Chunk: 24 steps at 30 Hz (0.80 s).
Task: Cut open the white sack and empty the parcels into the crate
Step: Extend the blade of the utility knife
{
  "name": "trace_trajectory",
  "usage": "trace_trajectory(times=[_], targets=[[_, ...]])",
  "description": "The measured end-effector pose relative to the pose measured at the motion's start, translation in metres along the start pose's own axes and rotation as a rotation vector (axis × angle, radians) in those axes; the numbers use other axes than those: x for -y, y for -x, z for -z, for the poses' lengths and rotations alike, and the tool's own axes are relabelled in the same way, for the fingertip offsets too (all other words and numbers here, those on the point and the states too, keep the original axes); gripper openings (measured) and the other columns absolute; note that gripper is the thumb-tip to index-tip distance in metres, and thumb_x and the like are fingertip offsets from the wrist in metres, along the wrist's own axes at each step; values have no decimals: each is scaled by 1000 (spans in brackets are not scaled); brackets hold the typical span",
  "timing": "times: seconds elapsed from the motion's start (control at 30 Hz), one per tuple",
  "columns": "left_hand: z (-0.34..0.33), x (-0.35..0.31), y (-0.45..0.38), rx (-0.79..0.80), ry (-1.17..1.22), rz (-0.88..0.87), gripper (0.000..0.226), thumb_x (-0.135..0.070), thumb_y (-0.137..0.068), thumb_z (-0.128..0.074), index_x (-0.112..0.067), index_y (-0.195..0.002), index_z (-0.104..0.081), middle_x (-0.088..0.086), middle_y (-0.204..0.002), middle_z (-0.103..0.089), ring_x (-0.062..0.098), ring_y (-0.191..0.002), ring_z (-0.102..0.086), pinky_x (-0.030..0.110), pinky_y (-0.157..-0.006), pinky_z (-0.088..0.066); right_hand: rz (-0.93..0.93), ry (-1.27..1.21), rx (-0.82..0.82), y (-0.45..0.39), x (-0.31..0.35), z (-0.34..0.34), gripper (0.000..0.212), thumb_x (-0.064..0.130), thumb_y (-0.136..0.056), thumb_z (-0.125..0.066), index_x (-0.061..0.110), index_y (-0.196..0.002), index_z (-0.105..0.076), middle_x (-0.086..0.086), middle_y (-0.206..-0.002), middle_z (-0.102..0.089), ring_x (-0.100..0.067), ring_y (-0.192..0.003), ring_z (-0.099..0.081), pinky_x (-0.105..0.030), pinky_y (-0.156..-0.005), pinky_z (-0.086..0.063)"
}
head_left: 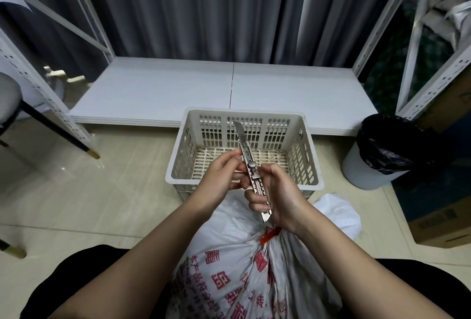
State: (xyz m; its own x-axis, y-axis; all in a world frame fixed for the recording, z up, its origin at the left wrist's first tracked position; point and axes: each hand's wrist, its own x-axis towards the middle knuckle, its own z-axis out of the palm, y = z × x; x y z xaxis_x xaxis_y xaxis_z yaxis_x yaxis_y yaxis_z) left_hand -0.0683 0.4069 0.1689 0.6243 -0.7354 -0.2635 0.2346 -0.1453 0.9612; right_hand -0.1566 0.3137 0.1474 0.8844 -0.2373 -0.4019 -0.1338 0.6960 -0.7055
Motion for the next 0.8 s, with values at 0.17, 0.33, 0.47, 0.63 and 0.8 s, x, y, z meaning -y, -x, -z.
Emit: trace_trajectory(times=[0.17, 0.33, 0.47, 0.63, 0.8], targets=[[-1, 4, -3, 6, 60, -12, 16, -15, -99, -45, -25, -100, -58, -15, -70, -64, 12, -65, -48, 15, -66, -53, 92, 14, -21, -1, -4, 2, 21, 11, -101, -30, 5, -97, -49, -11, -72, -55, -6, -35, -30, -12, -32, -20], [-1, 7, -6, 28, 18, -22, 25, -16, -99, -46, -16, -123, -55, -16, -60, -61, 6, -60, -51, 20, -74, -52, 190, 88, -59, -6, -7, 4, 18, 13, -102, -33, 4, -101, -48, -12, -74, -52, -2, -30, -29, -9, -30, -21], [-1, 5, -5, 12, 21, -28, 20, -15, -100, -45, -20, -115, -56, -14, -60, -57, 9, -61, -50, 15, -67, -52, 193, 112, -66, -6, -7, 3, 19, 14, -102, -33, 7, -97, -49, -7, -64, -56, -5, -29, -28, -10, -31, -20], [-2, 7, -3, 55, -112, -59, 24, -18, -100, -45, -23, -121, -55, -5, -96, -67, 7, -87, -66, 25, -84, -51, 19, 127, -103, -3, 4, 6, 35, 36, -96, -30, 13, -76, -49, -2, -52, -39, -11, -35, -27, -18, -38, -17], [5, 21, 4, 113, -582, -157, 25, -30, -97, -49, -34, -121, -56, -10, -108, -66, 5, -96, -66, 35, -92, -51, 108, 378, -213, 6, 13, 15, 41, 47, -98, -40, 14, -75, -48, 2, -45, -35, -11, -34, -26, -19, -41, -18]])
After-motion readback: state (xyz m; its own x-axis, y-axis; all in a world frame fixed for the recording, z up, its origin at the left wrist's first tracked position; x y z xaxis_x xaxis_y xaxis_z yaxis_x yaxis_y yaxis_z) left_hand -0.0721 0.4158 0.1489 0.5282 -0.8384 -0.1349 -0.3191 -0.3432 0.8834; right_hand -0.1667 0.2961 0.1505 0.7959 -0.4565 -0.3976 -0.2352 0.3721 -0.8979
